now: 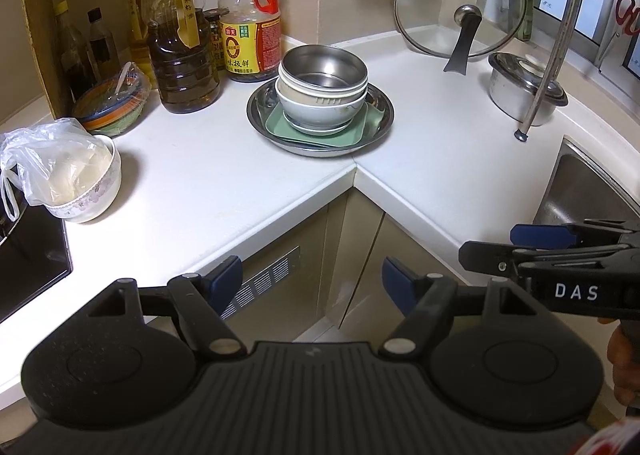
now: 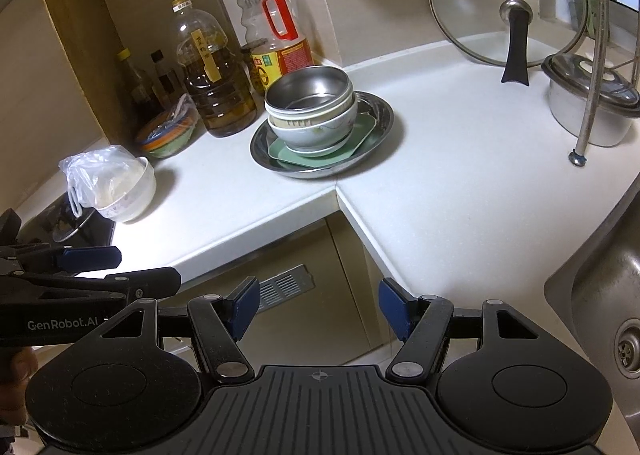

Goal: Organize plates and bowls

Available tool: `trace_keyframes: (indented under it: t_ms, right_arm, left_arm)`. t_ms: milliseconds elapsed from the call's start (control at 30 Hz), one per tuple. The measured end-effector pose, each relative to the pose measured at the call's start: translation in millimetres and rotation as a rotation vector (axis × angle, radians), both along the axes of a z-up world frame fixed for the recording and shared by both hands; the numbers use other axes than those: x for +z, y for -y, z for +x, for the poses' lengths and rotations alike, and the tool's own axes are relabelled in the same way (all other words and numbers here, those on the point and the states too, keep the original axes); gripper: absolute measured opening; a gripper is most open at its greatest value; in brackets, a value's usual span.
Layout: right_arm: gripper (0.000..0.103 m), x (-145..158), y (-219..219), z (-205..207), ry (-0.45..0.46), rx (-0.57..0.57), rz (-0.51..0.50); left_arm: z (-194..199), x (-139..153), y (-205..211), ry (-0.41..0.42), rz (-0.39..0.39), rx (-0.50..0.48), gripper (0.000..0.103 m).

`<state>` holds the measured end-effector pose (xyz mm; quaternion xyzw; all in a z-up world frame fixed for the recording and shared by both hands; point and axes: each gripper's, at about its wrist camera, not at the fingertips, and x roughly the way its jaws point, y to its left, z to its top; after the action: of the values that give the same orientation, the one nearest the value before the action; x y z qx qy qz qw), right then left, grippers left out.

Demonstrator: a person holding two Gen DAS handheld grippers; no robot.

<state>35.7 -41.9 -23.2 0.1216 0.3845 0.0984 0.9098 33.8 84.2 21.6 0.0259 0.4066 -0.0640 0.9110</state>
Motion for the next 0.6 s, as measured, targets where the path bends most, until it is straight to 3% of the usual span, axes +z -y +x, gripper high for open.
trace_keyframes:
  t_ms: [600]
  right_arm:
    - [0.066, -1.0, -0.2, 3.2, -0.004, 0.002, 0.001]
  left_arm:
    - [2.8, -0.3, 3.1, -0.005, -0.009, 0.005, 0.075]
